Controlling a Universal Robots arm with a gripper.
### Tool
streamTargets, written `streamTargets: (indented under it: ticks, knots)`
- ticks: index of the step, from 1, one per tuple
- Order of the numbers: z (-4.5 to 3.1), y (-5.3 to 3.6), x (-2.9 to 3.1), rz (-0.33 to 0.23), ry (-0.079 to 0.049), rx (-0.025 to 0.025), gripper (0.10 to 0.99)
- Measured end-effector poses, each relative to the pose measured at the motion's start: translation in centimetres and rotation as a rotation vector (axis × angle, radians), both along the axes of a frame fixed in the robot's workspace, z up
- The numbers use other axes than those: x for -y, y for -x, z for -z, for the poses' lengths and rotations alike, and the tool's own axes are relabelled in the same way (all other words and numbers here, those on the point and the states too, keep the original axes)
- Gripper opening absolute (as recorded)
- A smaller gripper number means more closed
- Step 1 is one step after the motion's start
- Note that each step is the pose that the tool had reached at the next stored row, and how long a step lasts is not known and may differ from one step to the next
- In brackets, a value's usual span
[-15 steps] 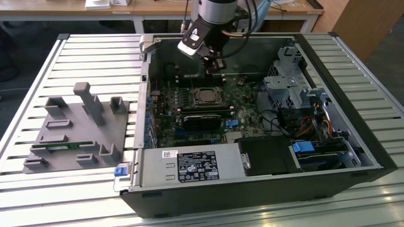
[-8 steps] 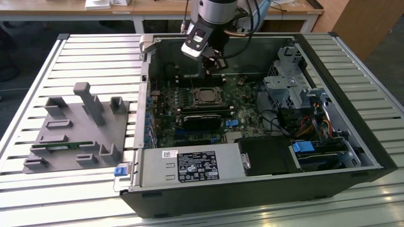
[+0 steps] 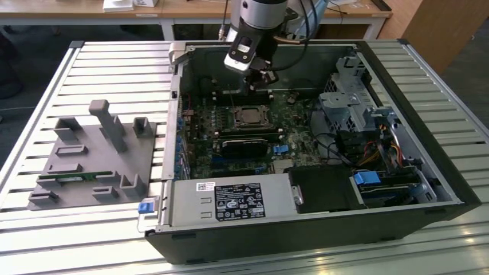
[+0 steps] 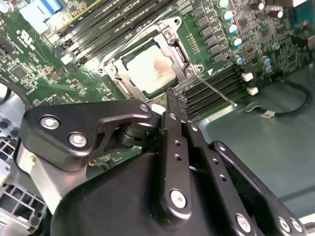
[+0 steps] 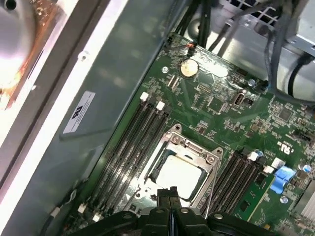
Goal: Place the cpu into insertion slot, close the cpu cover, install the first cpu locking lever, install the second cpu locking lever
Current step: 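Install the first cpu locking lever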
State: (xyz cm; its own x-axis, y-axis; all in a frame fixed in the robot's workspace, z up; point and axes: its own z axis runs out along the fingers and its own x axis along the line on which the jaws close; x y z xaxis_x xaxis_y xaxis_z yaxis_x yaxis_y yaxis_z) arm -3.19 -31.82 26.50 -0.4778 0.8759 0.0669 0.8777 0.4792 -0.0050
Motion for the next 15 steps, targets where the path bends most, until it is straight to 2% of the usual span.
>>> streamTargets:
  ticks: [2,15]
  knots:
    - [0.00,0.00,0.00,-0.018,0.000,0.0000,0.122]
    - [0.03,0.00,0.00,-0.242,0.000,0.0000,0.122]
